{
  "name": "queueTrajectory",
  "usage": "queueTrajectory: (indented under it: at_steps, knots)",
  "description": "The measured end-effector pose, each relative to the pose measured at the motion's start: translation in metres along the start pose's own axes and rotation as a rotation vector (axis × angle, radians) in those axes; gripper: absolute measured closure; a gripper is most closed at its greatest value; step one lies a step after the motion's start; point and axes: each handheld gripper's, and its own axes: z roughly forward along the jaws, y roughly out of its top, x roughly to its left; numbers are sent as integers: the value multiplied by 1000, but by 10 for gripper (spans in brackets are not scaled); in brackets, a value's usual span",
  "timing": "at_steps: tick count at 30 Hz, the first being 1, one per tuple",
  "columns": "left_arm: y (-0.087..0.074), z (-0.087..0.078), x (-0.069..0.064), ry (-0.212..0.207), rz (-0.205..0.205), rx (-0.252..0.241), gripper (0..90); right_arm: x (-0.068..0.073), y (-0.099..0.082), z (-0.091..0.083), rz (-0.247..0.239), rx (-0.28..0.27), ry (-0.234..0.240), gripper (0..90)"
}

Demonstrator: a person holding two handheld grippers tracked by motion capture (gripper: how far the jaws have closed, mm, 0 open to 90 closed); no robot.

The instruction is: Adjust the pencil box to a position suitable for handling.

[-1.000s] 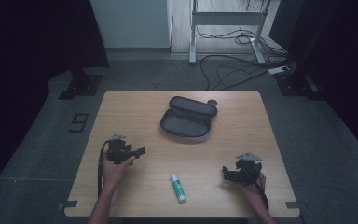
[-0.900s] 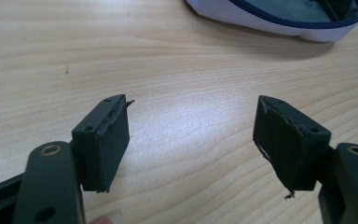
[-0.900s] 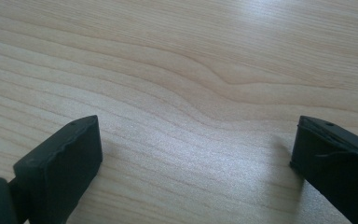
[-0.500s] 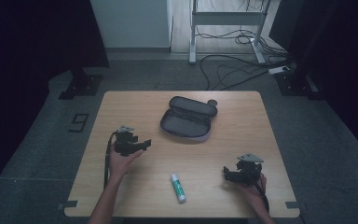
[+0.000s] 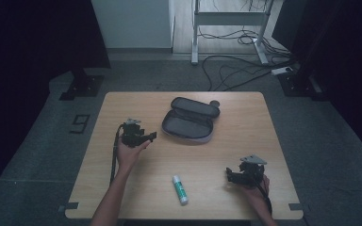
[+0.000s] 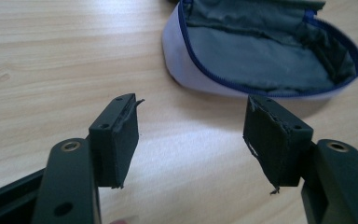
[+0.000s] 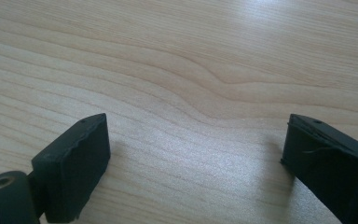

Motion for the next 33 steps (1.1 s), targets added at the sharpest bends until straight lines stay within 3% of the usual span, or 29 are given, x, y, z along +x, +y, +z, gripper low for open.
queueTrajectory:
  at_steps: [5,9,12,15,20,22,33]
  knots:
    - [7,10,0,14,15,19,355,0,0,0,-1,-2,1,81]
    - [10,15,0,-6,15,-6,363,0,0,0,-2,-3,2,88]
    - [9,17,0,19,34,-14,382,0,0,-1,-2,-4,2,93]
    - [10,20,3,17,21,-6,387,1,0,-1,-4,-6,2,101]
    - [17,27,2,27,36,20,379,1,0,-1,-5,-7,4,105]
    - [21,31,3,6,14,18,384,1,0,-1,-5,-8,4,107]
    - [35,57,-14,31,56,42,380,1,0,-1,-9,-9,5,115]
